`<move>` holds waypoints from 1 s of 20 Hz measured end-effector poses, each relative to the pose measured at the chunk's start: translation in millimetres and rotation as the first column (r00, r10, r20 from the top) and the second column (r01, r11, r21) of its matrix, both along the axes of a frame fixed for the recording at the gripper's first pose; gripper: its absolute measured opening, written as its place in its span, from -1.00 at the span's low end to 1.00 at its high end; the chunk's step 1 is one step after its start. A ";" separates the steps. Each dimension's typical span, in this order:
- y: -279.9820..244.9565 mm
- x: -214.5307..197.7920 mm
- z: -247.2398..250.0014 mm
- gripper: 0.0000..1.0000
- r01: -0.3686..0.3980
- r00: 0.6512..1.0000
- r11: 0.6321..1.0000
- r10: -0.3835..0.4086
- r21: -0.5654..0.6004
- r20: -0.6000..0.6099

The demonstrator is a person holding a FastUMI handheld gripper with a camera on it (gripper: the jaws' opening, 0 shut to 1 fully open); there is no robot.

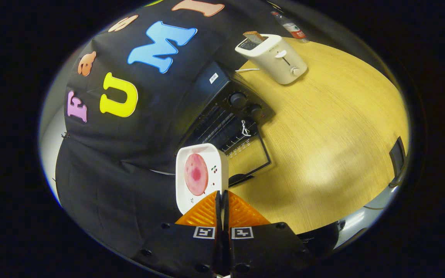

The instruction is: Open the toaster oven, put the food inside, and close the toaster oven door.

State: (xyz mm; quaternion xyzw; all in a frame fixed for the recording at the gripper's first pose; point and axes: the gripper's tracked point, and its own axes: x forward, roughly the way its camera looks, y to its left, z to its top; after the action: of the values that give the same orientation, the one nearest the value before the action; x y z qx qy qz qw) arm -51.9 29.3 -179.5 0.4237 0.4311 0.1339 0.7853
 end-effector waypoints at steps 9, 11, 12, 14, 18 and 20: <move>30.5 49.3 -33.1 -0.97 0.055 0.997 0.998 -0.054 0.012 -0.050; 32.2 62.5 -38.9 -0.97 0.086 0.995 0.996 -0.084 0.026 -0.058; 32.7 69.9 -41.6 -0.97 0.106 0.993 0.994 -0.104 0.034 -0.061; 36.0 81.7 -46.9 -0.97 0.141 0.988 0.989 -0.137 0.052 -0.073; 45.3 106.1 -59.6 -0.97 0.206 0.976 0.974 -0.198 0.090 -0.094; 50.5 118.4 -65.2 -0.97 0.256 0.964 0.960 -0.245 0.110 -0.105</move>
State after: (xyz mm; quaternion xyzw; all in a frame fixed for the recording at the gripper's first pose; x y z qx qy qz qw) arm 66.5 79.8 -244.7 0.5278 0.4002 0.0403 0.7480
